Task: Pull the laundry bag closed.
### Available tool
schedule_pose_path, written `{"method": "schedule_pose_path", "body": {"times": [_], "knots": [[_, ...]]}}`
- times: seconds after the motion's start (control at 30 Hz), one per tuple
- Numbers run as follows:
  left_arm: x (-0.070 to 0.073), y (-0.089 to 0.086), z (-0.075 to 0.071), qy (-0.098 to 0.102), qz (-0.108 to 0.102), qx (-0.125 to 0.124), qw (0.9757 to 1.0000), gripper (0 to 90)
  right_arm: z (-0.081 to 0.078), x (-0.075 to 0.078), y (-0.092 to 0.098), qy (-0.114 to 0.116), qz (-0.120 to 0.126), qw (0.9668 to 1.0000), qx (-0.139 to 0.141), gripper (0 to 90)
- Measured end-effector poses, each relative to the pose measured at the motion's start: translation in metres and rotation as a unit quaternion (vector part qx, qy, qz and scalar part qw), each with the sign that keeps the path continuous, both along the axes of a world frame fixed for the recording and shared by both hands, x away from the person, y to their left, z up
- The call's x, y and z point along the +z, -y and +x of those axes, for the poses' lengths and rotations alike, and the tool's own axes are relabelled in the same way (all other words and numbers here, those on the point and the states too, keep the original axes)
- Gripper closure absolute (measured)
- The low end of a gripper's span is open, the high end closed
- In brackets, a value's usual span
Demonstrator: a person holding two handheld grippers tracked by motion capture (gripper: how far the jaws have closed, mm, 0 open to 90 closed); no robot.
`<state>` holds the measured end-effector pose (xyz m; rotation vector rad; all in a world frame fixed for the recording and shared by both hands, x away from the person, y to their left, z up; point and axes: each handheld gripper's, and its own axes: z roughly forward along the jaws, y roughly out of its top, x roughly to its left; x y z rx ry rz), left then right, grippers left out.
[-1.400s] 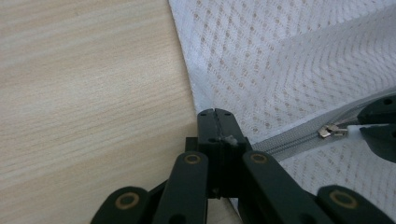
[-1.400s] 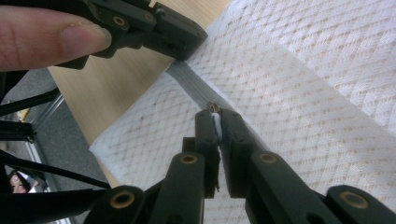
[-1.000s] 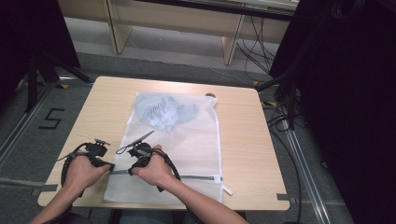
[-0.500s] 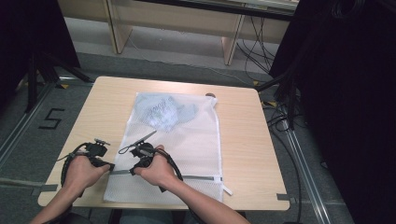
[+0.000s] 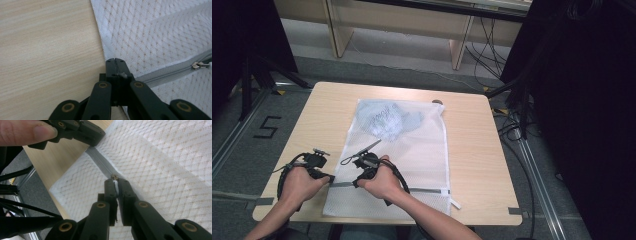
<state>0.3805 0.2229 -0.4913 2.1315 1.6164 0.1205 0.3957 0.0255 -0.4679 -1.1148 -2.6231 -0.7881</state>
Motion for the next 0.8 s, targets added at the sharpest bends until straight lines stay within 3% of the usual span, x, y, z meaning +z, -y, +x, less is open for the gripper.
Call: {"method": "schedule_pose_path", "body": {"times": [0.03,0.17,0.23,0.47,0.57,0.67,0.77,0.8], "knots": [[0.0,0.0,0.0,0.001,-0.001,0.001,1.0,89.9,0.0,0.001,0.001,0.008,-0.004,1.0,0.0,87.1],[0.0,0.0,0.0,0.001,-0.001,0.001,1.0,89.9,-0.001,0.002,0.002,0.001,-0.008,0.9999,-0.008,87.1],[0.0,0.0,0.0,0.0,-0.002,0.001,1.0,89.9,0.0,0.002,0.004,0.009,-0.006,0.9999,0.004,87.1],[0.0,0.0,0.0,0.001,-0.002,0.001,1.0,89.9,-0.001,0.003,0.007,-0.002,-0.009,0.9999,-0.006,87.1],[0.0,0.0,0.0,0.001,-0.002,0.001,1.0,89.9,0.0,0.003,0.009,0.008,-0.005,1.0,-0.001,87.1],[0.0,0.0,0.0,0.001,-0.002,0.001,1.0,89.9,-0.001,0.004,0.01,-0.004,-0.008,0.9999,-0.006,87.1],[0.0,0.0,0.0,0.001,-0.002,0.001,1.0,89.9,0.001,0.003,0.012,0.008,-0.006,0.9999,0.003,87.1],[0.0,0.0,0.0,0.001,-0.002,0.001,1.0,89.9,0.0,0.003,0.012,-0.001,-0.007,1.0,-0.006,87.1]]}}
